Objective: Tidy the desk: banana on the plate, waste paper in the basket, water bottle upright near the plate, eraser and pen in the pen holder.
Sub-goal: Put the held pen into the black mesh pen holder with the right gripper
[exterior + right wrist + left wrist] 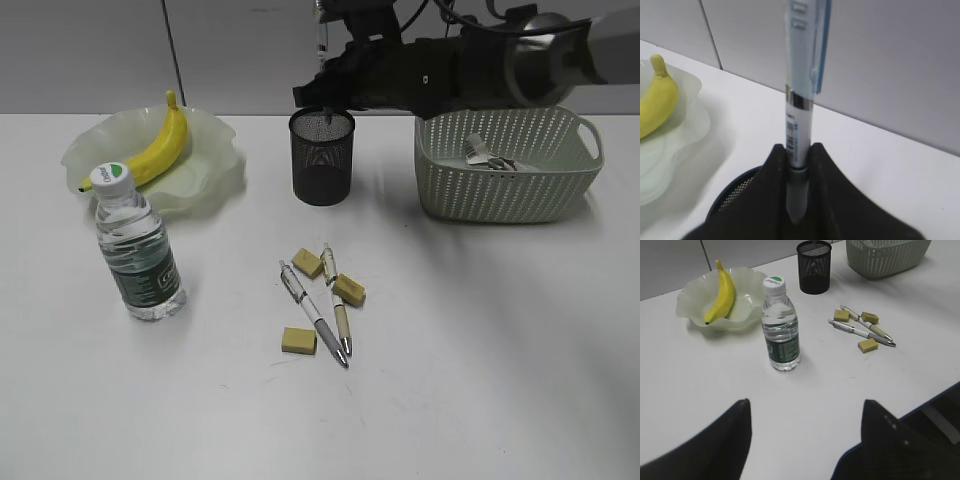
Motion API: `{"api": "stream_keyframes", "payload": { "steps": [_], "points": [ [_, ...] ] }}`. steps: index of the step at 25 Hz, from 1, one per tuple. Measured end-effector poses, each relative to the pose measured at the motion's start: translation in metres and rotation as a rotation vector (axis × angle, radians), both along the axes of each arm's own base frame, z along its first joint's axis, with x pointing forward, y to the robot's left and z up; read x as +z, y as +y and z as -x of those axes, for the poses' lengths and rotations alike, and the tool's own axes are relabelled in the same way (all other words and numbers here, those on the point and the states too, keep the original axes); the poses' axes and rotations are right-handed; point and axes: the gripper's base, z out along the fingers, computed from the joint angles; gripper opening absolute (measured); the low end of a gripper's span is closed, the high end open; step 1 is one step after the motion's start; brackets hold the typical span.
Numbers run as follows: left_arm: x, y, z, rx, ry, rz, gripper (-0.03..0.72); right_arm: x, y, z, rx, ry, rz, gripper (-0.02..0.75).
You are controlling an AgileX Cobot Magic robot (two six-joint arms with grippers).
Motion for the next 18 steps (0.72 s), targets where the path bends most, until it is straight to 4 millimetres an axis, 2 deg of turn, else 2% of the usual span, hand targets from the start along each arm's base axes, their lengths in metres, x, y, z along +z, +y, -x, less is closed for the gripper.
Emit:
{"api": "stream_keyframes", "payload": {
  "steps": [3,6,7,9,12,13,15,18],
  "points": [
    [0.000,0.000,0.000,0.000,0.000,0.000,0.510,-0.015,0.001,-0.001,-0.001,0.026,0.013,0.108],
    [0.000,0.000,0.000,0.000,0.000,0.000,0.510,-0.021,0.001,-0.001,-0.010,0.043,0.005,0.113],
    [0.000,0.000,0.000,0.000,0.000,0.000,0.510,-0.021,0.000,-0.001,-0.012,0.044,0.002,0.137],
    [0.000,0.000,0.000,0.000,0.000,0.000,0.510,-0.020,0.000,-0.002,-0.013,0.042,0.000,0.246],
    [0.000,0.000,0.000,0.000,0.000,0.000,0.510,-0.021,0.000,-0.001,-0.016,0.058,-0.001,0.475],
    [0.000,0.000,0.000,0.000,0.000,0.000,0.510,-0.020,0.000,0.000,-0.015,0.071,0.001,0.517],
    [0.000,0.000,0.000,0.000,0.000,0.000,0.510,-0.014,-0.001,0.003,-0.012,0.101,0.010,0.562],
    [0.000,0.000,0.000,0.000,0.000,0.000,0.510,0.007,-0.003,0.010,0.002,0.145,0.030,0.575]
  ]
}}
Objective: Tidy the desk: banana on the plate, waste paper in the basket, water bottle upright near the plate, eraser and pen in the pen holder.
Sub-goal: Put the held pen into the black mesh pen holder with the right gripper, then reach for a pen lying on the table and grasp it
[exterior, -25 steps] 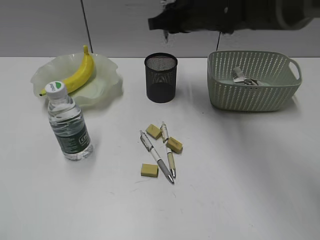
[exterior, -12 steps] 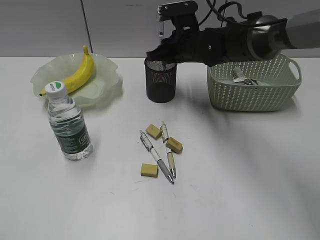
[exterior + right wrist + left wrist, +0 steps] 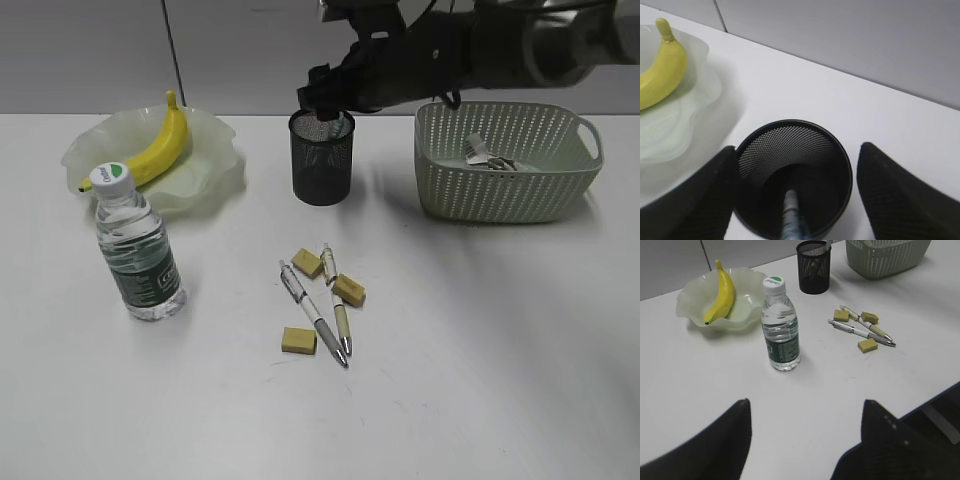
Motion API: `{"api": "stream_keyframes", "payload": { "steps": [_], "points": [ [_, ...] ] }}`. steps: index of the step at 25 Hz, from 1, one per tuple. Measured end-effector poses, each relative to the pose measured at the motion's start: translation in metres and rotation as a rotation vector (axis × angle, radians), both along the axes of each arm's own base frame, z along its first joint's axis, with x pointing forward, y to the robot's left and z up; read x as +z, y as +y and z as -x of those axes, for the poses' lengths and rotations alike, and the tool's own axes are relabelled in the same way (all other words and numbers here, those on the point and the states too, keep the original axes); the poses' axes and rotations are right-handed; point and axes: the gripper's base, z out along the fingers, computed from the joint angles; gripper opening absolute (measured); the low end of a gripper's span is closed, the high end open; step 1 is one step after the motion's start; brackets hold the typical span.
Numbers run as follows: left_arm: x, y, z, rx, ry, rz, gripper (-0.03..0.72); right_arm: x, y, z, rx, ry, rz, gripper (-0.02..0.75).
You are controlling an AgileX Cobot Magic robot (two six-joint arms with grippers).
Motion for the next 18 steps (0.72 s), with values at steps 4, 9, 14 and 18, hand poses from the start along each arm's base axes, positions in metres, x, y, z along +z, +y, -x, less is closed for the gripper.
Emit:
{"api": "stream_keyframes", "payload": {
  "steps": [4,9,14,18],
  "points": [
    [0.000,0.000,0.000,0.000,0.000,0.000,0.510,0.042,-0.008,0.020,0.026,0.094,0.037,0.580],
    [0.000,0.000,0.000,0.000,0.000,0.000,0.510,0.101,-0.028,0.061,0.072,0.244,0.126,0.581],
    [0.000,0.000,0.000,0.000,0.000,0.000,0.510,0.152,-0.055,0.112,0.104,0.372,0.213,0.581],
    [0.000,0.000,0.000,0.000,0.000,0.000,0.510,0.190,-0.083,0.162,0.109,0.359,0.222,0.581]
  ]
}}
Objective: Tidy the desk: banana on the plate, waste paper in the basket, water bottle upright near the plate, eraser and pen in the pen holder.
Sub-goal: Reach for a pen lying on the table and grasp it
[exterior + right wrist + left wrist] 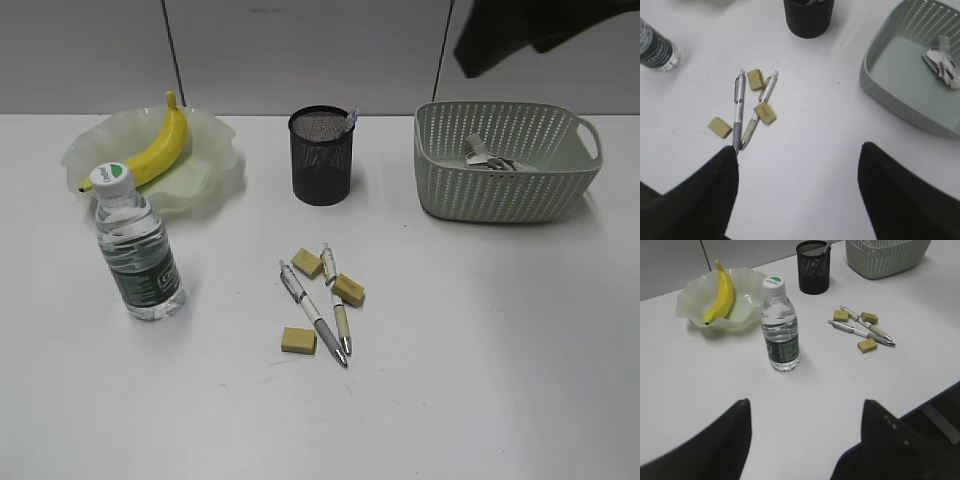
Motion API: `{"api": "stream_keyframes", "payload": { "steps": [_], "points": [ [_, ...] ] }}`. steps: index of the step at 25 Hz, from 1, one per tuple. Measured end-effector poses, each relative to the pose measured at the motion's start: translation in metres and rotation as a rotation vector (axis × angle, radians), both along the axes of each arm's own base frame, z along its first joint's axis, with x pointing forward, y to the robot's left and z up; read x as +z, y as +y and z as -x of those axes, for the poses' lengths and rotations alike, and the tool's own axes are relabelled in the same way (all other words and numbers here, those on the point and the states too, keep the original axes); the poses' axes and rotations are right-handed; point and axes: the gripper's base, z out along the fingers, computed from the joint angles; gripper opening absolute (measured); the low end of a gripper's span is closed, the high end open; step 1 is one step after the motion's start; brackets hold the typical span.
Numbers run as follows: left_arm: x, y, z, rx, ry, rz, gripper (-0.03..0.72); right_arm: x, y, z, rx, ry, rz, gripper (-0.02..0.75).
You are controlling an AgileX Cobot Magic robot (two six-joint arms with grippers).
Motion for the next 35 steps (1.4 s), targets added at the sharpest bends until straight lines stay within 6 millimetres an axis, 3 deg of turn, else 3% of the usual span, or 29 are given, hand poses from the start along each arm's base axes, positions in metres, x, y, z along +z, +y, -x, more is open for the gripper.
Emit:
{"api": "stream_keyframes", "payload": {
  "steps": [4,8,12,19,27,30,35],
  "points": [
    [0.000,0.000,0.000,0.000,0.000,0.000,0.510,0.020,-0.032,0.056,0.001,-0.044,-0.010,0.581],
    [0.000,0.000,0.000,0.000,0.000,0.000,0.510,0.022,-0.064,0.113,-0.006,-0.097,-0.042,0.581],
    [0.000,0.000,0.000,0.000,0.000,0.000,0.509,0.009,-0.095,0.170,-0.029,-0.150,-0.094,0.581],
    [0.000,0.000,0.000,0.000,0.000,0.000,0.480,-0.043,-0.130,0.233,-0.035,-0.207,-0.130,0.581],
    [0.001,-0.004,-0.009,0.000,0.053,-0.024,0.472,-0.091,-0.151,0.264,-0.046,-0.314,-0.150,0.581],
    [0.004,-0.012,-0.024,-0.005,0.125,-0.047,0.472,-0.095,-0.154,0.268,-0.049,-0.371,-0.173,0.581],
    [0.029,-0.038,-0.064,-0.038,0.214,0.012,0.472,-0.094,-0.155,0.269,-0.051,-0.391,-0.182,0.581]
  ]
}}
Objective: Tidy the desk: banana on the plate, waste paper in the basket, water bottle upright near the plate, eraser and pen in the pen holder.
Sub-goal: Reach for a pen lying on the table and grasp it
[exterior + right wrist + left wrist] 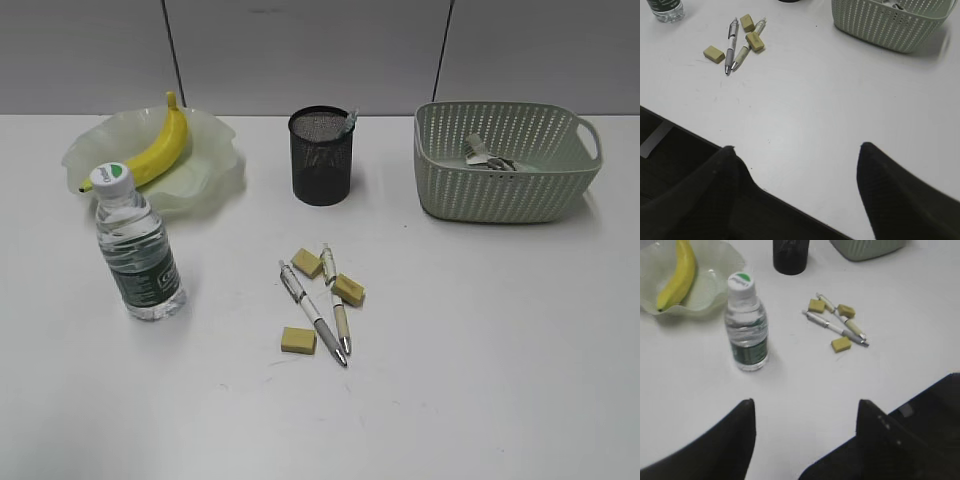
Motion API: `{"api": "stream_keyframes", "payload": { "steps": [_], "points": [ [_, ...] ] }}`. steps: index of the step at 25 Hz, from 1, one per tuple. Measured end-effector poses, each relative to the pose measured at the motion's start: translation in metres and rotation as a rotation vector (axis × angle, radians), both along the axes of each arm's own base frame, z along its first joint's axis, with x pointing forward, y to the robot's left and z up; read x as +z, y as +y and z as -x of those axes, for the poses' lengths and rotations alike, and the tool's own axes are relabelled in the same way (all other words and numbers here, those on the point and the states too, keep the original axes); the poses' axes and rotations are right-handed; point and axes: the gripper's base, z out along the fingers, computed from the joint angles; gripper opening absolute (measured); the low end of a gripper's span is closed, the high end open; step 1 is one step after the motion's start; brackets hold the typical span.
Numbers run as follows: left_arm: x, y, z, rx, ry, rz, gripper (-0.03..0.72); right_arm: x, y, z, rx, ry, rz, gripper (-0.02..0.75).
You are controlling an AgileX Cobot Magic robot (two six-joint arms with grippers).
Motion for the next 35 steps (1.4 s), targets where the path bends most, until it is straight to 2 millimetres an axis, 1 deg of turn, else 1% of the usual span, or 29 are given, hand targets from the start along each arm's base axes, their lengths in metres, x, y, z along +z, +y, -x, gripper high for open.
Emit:
{"api": "stream_keyframes", "payload": {
  "steps": [5,7,8,9,12,15,16,18,22,23,25,29,31,35],
  "points": [
    [0.037,-0.035,-0.048,-0.083,0.044,0.104,0.472,0.000,0.000,0.000,0.000,0.000,0.001,0.581],
    [0.047,-0.050,-0.073,-0.095,0.077,0.125,0.470,0.000,0.000,0.000,-0.001,-0.001,0.002,0.581],
    [0.049,-0.059,-0.090,-0.096,0.113,0.129,0.468,0.000,0.000,0.000,-0.001,-0.001,0.002,0.581],
    [0.053,-0.065,-0.100,-0.098,0.125,0.135,0.465,0.000,0.000,0.000,-0.001,-0.001,0.002,0.581],
    [0.054,-0.084,-0.133,-0.100,0.204,0.163,0.465,0.000,0.000,0.000,-0.001,-0.002,0.002,0.581],
    [0.042,-0.102,-0.166,-0.061,0.329,0.198,0.464,0.000,0.000,0.000,-0.001,-0.002,0.002,0.581],
    [0.037,-0.107,-0.174,-0.039,0.369,0.212,0.465,0.000,0.000,0.000,-0.001,-0.002,0.002,0.581],
    [0.022,-0.119,-0.190,-0.011,0.452,0.214,0.465,0.000,0.000,0.000,-0.001,-0.002,0.002,0.581],
    [-0.003,-0.155,-0.206,-0.006,0.583,0.201,0.465,0.000,0.000,0.000,-0.001,-0.003,0.001,0.581],
    [-0.008,-0.164,-0.207,0.011,0.615,0.197,0.465,0.000,0.000,0.000,-0.001,-0.003,0.001,0.581],
    [-0.025,-0.178,-0.213,0.090,0.710,0.157,0.465,0.000,0.000,0.000,-0.001,-0.003,0.001,0.581],
    [-0.056,-0.192,-0.227,0.224,0.843,-0.002,0.465,0.000,0.000,0.000,-0.001,-0.003,0.001,0.581],
    [-0.065,-0.199,-0.236,0.266,0.890,-0.016,0.465,0.000,0.000,0.000,-0.001,-0.003,0.001,0.581],
    [-0.071,-0.213,-0.255,0.329,0.913,0.012,0.463,0.000,0.000,0.000,-0.001,-0.003,0.001,0.581]
  ]
}}
